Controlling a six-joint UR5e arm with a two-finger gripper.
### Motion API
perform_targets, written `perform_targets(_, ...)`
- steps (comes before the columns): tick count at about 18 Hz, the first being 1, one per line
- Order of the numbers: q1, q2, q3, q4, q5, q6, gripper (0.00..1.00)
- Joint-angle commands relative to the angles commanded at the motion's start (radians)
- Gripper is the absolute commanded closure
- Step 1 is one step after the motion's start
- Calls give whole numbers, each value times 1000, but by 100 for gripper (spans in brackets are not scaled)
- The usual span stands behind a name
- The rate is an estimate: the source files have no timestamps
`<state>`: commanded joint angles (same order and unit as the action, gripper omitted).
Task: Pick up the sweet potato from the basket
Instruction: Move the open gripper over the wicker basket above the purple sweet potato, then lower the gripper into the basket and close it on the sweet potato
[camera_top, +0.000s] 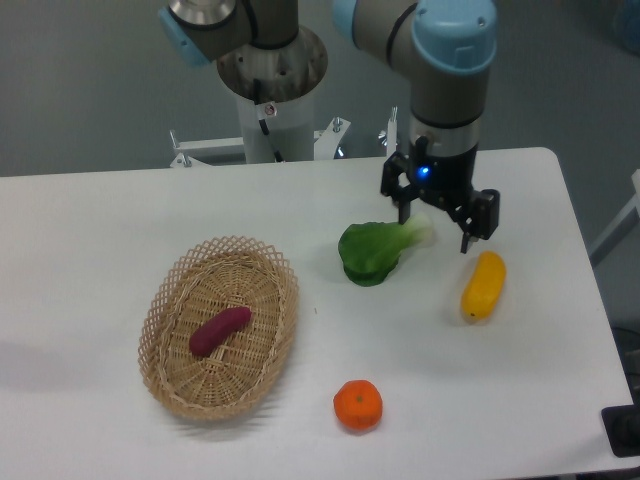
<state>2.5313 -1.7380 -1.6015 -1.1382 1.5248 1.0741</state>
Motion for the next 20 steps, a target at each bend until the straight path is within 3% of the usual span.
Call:
perform_targets(6, -152, -3, -47, 8, 5, -241, 0)
perform_targets(10, -270, -51, -77, 86, 11, -347, 0)
perform_targets(15, -342, -97, -144, 162, 11, -291, 0)
perform_targets(17, -350, -113, -159, 169, 11, -168, 0)
perform_targets(20, -370, -147, -190, 170, 11, -126, 0)
